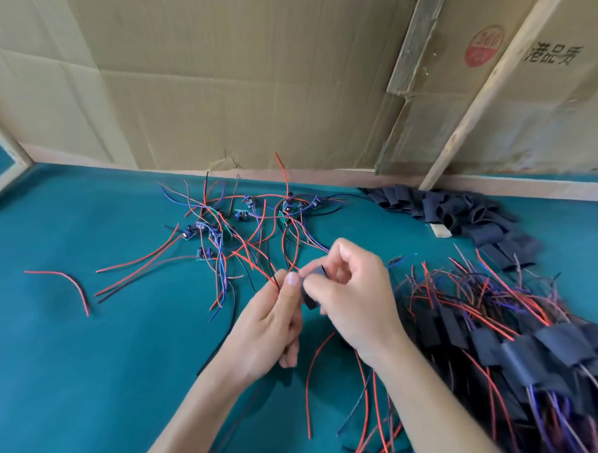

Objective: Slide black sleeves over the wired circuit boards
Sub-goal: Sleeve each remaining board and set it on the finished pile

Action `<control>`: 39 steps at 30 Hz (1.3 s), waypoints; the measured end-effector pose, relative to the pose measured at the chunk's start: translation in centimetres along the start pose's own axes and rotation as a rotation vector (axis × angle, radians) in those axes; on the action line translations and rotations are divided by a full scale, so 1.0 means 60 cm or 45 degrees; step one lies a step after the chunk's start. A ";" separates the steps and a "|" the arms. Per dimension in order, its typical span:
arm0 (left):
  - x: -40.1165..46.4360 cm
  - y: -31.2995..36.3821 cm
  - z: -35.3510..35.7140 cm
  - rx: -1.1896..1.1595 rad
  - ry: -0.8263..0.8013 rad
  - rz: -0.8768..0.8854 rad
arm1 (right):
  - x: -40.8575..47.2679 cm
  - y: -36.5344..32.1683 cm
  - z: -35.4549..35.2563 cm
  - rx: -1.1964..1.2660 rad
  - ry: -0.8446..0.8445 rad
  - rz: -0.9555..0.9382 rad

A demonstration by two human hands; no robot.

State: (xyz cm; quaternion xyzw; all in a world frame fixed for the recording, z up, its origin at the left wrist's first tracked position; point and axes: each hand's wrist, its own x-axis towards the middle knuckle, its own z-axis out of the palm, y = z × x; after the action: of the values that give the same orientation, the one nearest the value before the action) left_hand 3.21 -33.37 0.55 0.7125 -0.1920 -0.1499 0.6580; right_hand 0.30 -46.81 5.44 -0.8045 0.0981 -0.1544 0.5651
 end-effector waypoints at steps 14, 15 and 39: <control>-0.004 -0.001 0.011 0.237 0.031 0.025 | -0.038 0.028 -0.025 0.381 -0.104 -0.097; -0.004 -0.003 0.011 0.272 0.056 0.020 | -0.037 0.023 -0.028 0.418 -0.052 -0.101; -0.020 0.001 0.050 1.222 0.107 0.223 | -0.057 -0.048 -0.052 0.082 0.275 -0.453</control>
State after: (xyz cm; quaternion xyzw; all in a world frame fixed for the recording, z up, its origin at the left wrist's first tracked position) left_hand 0.76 -35.48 0.28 0.9220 -0.2720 0.0403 0.2725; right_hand -4.06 -47.41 8.67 -0.7694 0.0096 -0.3400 0.5407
